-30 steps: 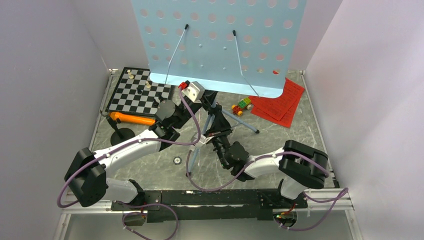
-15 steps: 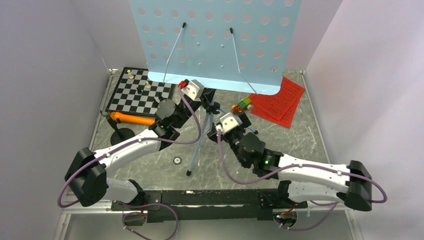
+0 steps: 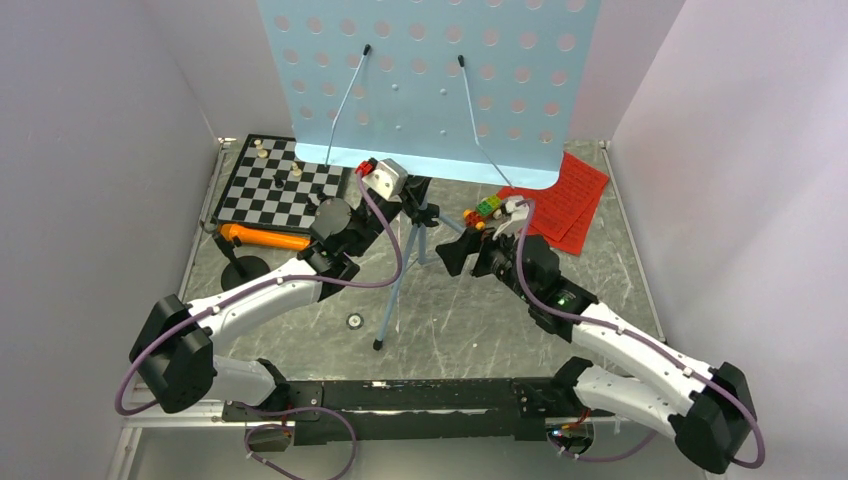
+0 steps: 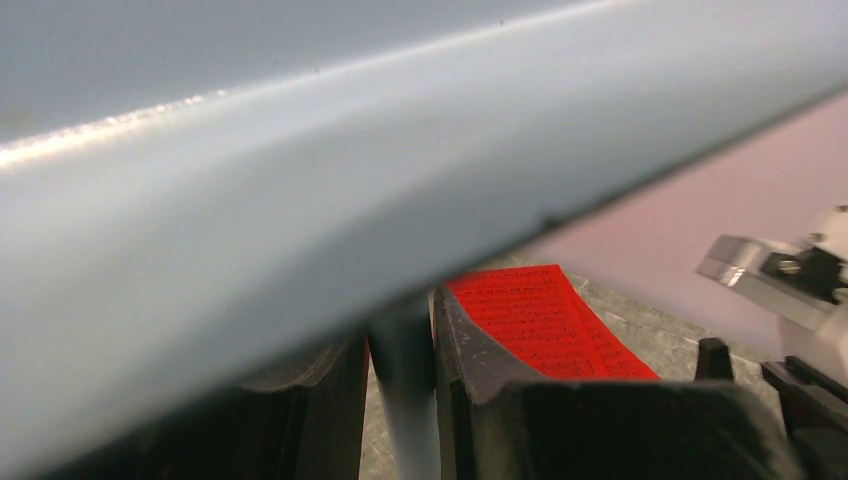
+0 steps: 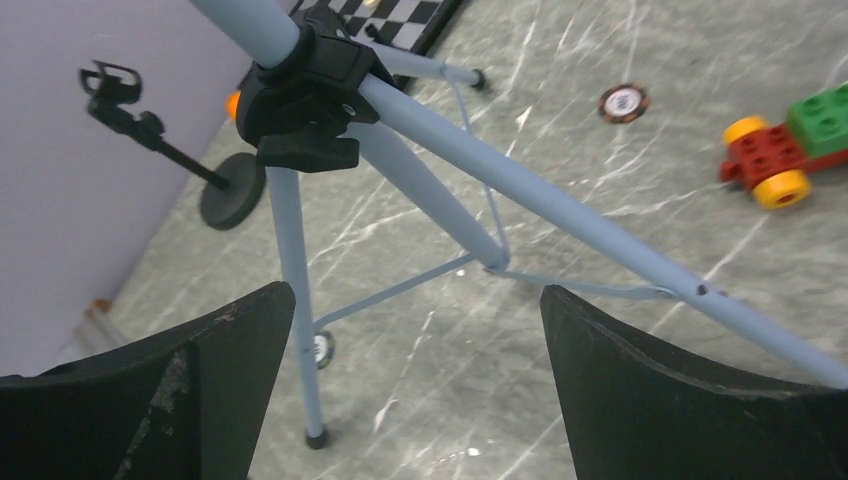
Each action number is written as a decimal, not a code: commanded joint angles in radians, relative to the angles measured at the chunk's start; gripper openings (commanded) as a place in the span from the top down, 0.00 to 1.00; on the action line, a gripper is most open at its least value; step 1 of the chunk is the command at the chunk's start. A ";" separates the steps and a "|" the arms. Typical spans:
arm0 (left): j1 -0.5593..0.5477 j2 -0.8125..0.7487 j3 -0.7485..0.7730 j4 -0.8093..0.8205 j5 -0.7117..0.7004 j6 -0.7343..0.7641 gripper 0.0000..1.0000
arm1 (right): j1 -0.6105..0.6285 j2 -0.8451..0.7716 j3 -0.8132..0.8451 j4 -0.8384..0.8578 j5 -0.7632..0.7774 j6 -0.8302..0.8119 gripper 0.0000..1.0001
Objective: Pack up the instrument practice props
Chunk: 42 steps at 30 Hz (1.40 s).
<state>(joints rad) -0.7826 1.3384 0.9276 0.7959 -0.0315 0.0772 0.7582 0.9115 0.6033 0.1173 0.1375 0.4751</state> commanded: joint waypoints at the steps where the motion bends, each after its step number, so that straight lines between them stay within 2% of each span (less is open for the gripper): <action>1: 0.005 0.005 -0.042 -0.147 -0.044 0.051 1.00 | -0.099 0.027 0.037 0.069 -0.278 0.222 0.03; 5: -0.019 -0.020 -0.096 -0.147 -0.087 0.044 1.00 | -0.284 0.079 -0.002 0.232 -0.504 0.425 0.04; 8: -0.026 -0.035 -0.134 -0.144 -0.106 0.041 1.00 | -0.335 0.131 -0.009 0.355 -0.605 0.520 0.07; 14: -0.029 -0.026 -0.164 -0.130 -0.106 0.014 1.00 | -0.335 0.139 0.089 0.276 -0.533 0.338 0.08; 18: -0.030 -0.017 -0.127 -0.142 -0.097 0.005 1.00 | -0.335 0.131 0.126 0.217 -0.484 0.227 0.08; 20: -0.030 -0.015 -0.104 -0.157 -0.090 0.001 0.90 | -0.335 0.123 0.125 0.220 -0.467 0.201 0.07; 25: -0.030 -0.025 -0.087 -0.158 -0.066 -0.022 0.57 | -0.335 0.118 0.119 0.220 -0.459 0.179 0.07; 28: -0.032 -0.044 -0.093 -0.152 -0.066 -0.031 0.47 | -0.335 0.109 0.114 0.216 -0.453 0.173 0.06; 32: -0.033 -0.076 -0.102 -0.155 -0.074 -0.025 0.40 | -0.336 0.098 0.110 0.218 -0.453 0.160 0.05; 37: -0.038 -0.129 -0.127 -0.164 -0.068 -0.030 0.37 | -0.335 0.097 0.113 0.243 -0.454 0.149 0.04; 42: -0.045 -0.192 -0.188 -0.188 -0.073 -0.059 0.36 | -0.336 0.111 0.045 0.462 -0.394 0.159 0.05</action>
<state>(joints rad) -0.8165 1.2102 0.7776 0.6353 -0.1028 0.0566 0.4232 1.0275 0.6880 0.3550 -0.3161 0.6464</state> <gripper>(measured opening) 0.637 0.952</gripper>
